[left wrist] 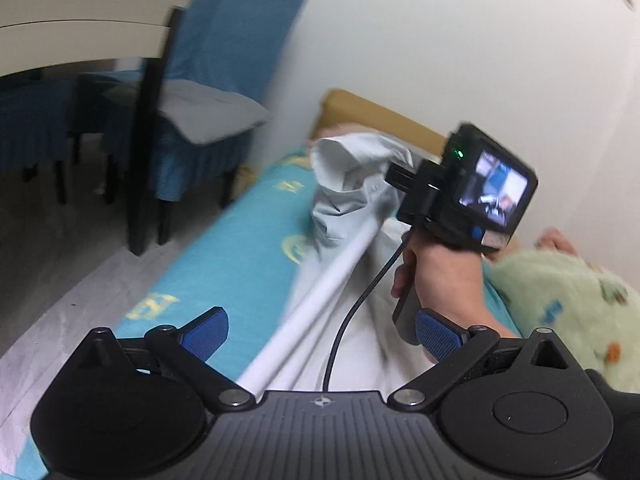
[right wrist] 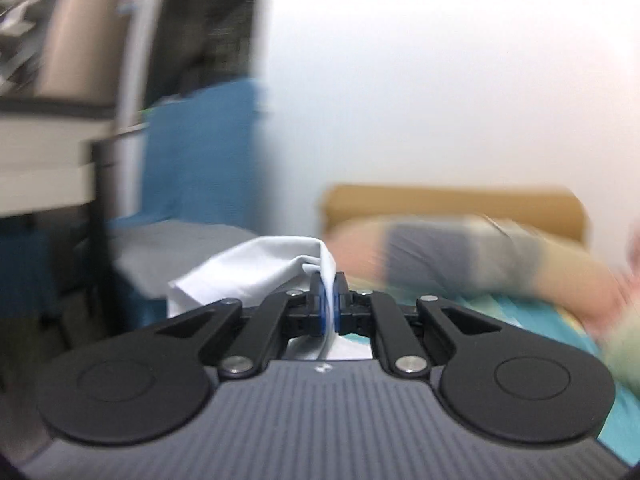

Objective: Fold clothes

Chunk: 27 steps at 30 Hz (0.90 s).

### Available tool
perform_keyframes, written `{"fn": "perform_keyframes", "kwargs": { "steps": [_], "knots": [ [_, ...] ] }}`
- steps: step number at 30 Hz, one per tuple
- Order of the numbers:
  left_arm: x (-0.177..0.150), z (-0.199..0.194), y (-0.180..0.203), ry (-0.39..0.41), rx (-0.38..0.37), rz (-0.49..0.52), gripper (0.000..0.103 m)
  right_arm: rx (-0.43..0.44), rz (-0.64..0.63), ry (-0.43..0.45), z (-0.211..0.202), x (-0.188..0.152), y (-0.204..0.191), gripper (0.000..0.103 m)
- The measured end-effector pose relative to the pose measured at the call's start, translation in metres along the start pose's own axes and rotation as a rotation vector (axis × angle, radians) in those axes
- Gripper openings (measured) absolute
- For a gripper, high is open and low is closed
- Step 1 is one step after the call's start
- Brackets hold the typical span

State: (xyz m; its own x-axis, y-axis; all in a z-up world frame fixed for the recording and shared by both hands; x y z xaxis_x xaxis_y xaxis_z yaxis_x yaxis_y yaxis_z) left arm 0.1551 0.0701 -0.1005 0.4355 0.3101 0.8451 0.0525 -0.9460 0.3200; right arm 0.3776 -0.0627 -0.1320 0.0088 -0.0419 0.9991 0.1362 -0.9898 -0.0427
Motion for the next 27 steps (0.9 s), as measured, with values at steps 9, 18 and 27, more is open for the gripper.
{"fn": "perform_keyframes", "kwargs": {
  "steps": [9,18,27],
  "knots": [
    [-0.039,0.028,0.046,-0.108,-0.024,0.157,0.101,-0.189,0.501,-0.335,-0.005,-0.081,0.132,0.029],
    [-0.036,0.017,0.056,-0.163,-0.035,0.168,0.101,0.074,0.392,-0.378,-0.090,-0.011,0.134,0.083],
    [-0.025,-0.008,0.041,-0.465,-0.085,0.174,0.093,0.091,0.516,-0.408,-0.257,0.039,0.168,0.084]
  ]
}}
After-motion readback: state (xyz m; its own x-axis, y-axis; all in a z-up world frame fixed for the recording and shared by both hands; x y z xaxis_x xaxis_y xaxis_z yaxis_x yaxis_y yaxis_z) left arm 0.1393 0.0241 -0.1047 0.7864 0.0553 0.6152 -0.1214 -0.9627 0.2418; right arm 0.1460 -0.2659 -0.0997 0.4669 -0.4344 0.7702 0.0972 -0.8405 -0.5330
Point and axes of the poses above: each gripper's, at about its wrist camera, not at the fingertips, and z roughly the way its jaws point, y to its right, x to its top, the point moved 5 cm from there along z, roughly the way its jaws point, and after that the axes turned 8 degrees about y, right-handed, at the moved point
